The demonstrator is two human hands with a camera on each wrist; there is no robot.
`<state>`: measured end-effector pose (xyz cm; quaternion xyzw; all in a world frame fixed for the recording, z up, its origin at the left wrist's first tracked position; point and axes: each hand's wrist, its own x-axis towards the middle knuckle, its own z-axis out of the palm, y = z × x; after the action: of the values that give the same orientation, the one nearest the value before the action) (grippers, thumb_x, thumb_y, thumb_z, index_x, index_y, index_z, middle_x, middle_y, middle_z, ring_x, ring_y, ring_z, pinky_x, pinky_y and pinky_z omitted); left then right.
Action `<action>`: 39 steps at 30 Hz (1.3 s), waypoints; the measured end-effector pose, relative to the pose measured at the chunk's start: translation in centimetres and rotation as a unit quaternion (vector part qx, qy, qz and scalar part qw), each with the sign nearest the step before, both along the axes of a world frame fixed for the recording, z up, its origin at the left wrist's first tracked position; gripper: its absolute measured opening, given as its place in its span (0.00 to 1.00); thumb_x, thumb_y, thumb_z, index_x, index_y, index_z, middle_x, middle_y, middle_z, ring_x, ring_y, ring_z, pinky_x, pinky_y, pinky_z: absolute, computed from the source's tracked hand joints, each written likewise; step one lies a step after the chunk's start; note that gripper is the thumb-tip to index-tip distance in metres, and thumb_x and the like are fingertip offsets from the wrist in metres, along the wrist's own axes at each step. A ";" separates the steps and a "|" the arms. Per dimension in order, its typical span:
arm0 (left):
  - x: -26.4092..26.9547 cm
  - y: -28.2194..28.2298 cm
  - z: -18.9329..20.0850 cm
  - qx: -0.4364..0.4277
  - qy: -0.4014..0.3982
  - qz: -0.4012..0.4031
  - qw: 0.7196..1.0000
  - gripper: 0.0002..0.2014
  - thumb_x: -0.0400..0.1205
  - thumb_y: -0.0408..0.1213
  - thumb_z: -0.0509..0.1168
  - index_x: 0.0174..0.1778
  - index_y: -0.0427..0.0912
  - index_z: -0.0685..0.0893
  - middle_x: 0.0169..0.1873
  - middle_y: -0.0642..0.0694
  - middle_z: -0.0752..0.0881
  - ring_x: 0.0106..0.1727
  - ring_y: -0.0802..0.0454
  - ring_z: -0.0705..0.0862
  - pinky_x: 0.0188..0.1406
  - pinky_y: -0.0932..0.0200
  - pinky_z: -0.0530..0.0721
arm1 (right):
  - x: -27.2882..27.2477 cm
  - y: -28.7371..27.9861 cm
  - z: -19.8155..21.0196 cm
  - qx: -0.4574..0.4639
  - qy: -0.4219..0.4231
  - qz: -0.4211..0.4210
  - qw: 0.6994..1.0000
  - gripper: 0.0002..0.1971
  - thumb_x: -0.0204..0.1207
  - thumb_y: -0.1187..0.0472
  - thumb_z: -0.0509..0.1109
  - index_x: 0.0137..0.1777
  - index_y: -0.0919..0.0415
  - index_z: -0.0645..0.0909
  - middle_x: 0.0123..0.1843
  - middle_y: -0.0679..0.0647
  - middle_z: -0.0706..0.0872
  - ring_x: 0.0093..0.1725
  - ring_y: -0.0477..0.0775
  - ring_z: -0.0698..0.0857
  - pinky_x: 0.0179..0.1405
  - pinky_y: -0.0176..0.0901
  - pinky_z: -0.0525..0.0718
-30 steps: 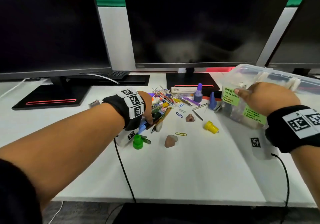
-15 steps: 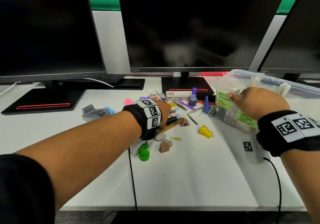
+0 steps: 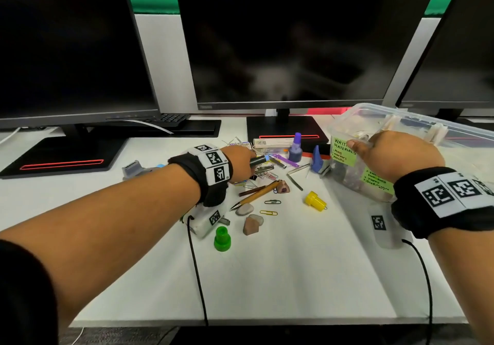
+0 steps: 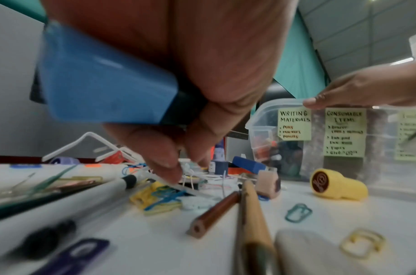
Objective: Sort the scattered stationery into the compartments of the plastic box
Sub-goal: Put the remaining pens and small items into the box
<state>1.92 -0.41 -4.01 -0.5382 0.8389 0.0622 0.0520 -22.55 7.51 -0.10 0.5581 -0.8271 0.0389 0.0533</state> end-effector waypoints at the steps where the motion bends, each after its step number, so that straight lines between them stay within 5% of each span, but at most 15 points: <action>1: -0.3 0.1 -0.3 0.004 -0.016 -0.005 1.000 0.13 0.83 0.36 0.58 0.62 0.41 0.81 0.47 0.43 0.83 0.47 0.46 0.80 0.43 0.60 0.76 | 0.0 0.0 0.0 0.000 0.001 -0.001 1.000 0.33 0.80 0.33 0.49 0.59 0.61 0.81 0.55 0.63 0.86 0.55 0.64 0.84 0.54 0.54 0.81; 11: -2.5 0.6 -0.9 -0.006 -0.165 -0.051 0.985 0.16 0.78 0.42 0.68 0.60 0.39 0.82 0.42 0.45 0.78 0.44 0.50 0.77 0.42 0.61 0.76 | 0.0 0.0 0.0 -0.001 -0.005 -0.004 1.000 0.32 0.80 0.34 0.50 0.60 0.61 0.81 0.55 0.62 0.86 0.55 0.65 0.84 0.54 0.54 0.82; 16: -2.6 0.8 -1.3 0.016 -0.168 -0.039 0.985 0.16 0.83 0.42 0.61 0.64 0.38 0.79 0.46 0.43 0.79 0.47 0.49 0.78 0.47 0.60 0.76 | 0.1 0.1 0.0 -0.003 0.001 -0.004 1.000 0.32 0.80 0.34 0.50 0.58 0.61 0.81 0.53 0.62 0.86 0.54 0.64 0.84 0.52 0.53 0.81; 20: -3.0 0.7 -1.2 0.030 -0.118 -0.023 0.992 0.17 0.86 0.44 0.56 0.67 0.40 0.78 0.58 0.41 0.84 0.56 0.47 0.82 0.53 0.59 0.77 | 0.1 0.1 -0.1 -0.003 0.003 -0.003 1.000 0.31 0.80 0.35 0.50 0.57 0.61 0.82 0.51 0.62 0.86 0.52 0.64 0.84 0.51 0.53 0.81; 23: -3.2 0.8 -0.8 0.025 -0.078 -0.025 0.996 0.18 0.85 0.45 0.58 0.67 0.40 0.77 0.58 0.42 0.83 0.56 0.46 0.81 0.49 0.60 0.75 | 0.1 -0.1 -0.1 -0.001 -0.004 -0.004 1.000 0.32 0.79 0.34 0.50 0.57 0.60 0.81 0.51 0.62 0.86 0.52 0.64 0.84 0.53 0.54 0.82; 26: -3.6 1.0 -0.9 0.022 -0.092 -0.041 0.995 0.22 0.83 0.48 0.63 0.70 0.40 0.76 0.63 0.41 0.82 0.64 0.44 0.81 0.58 0.57 0.77 | 0.0 -0.1 0.0 -0.001 0.000 -0.003 1.000 0.32 0.79 0.34 0.49 0.58 0.61 0.81 0.52 0.62 0.86 0.53 0.64 0.84 0.54 0.55 0.82; 39: -4.2 1.4 -1.7 -0.013 -0.145 -0.054 0.988 0.18 0.83 0.40 0.64 0.68 0.40 0.76 0.62 0.42 0.83 0.60 0.46 0.83 0.57 0.59 0.79 | 0.2 0.1 0.0 -0.006 0.000 -0.002 1.000 0.32 0.80 0.35 0.50 0.58 0.61 0.82 0.52 0.62 0.86 0.52 0.64 0.84 0.46 0.50 0.79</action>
<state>-2.28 1.02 -5.75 -0.4962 0.8510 -0.0305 0.1692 -22.38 7.63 -0.11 0.5563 -0.8278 0.0441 0.0568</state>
